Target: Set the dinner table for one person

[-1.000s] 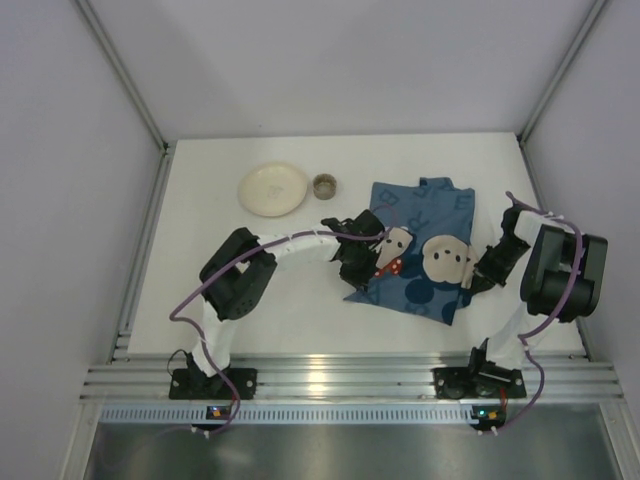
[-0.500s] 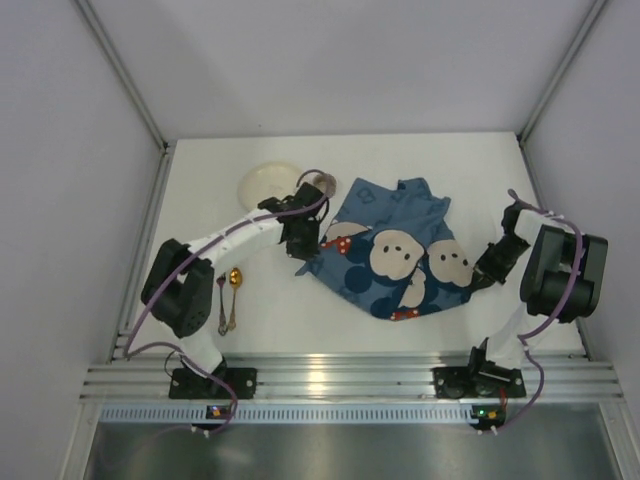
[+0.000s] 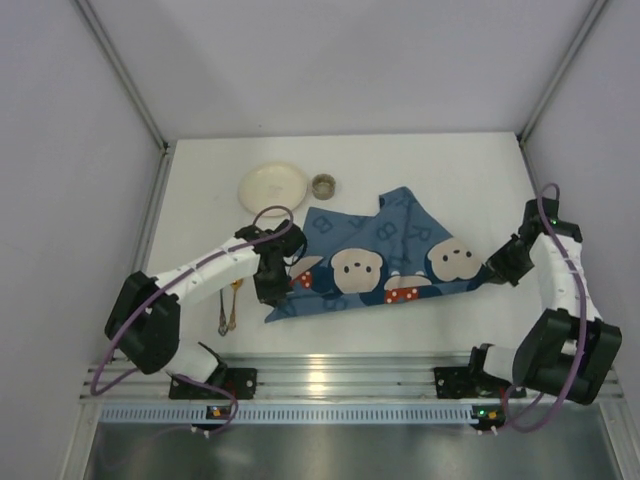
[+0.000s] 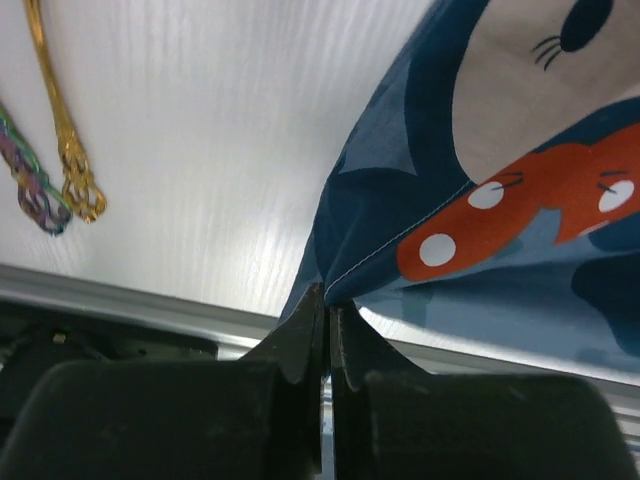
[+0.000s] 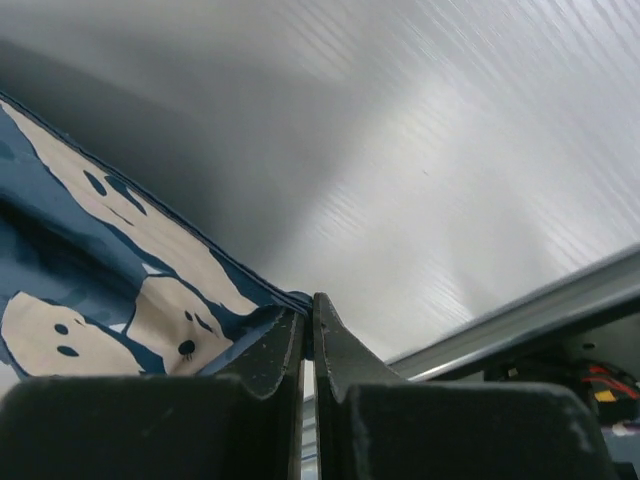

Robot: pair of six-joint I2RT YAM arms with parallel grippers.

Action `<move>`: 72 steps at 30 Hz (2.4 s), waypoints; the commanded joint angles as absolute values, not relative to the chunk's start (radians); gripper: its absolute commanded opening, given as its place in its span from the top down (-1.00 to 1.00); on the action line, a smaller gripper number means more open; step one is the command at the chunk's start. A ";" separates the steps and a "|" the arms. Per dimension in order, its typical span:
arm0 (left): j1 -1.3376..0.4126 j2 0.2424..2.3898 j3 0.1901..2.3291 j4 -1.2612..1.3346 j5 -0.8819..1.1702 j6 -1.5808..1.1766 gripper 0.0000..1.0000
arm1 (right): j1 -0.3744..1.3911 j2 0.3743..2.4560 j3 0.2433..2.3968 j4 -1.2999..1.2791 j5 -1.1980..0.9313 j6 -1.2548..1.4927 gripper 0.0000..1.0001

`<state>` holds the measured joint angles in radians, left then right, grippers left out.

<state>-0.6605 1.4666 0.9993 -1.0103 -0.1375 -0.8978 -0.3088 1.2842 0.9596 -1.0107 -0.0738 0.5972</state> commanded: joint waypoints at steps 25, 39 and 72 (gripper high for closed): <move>-0.644 1.607 1.368 -0.950 -0.216 -0.672 -0.88 | -0.282 1.210 1.064 -1.002 -0.211 0.499 -1.00; -0.480 1.913 1.419 -0.669 -0.017 -0.413 -0.84 | -0.077 1.791 1.393 -0.802 -0.449 0.448 -0.60; -0.434 1.944 1.395 -0.636 0.025 -0.430 1.00 | 0.088 2.088 1.546 -0.868 -0.138 0.433 1.00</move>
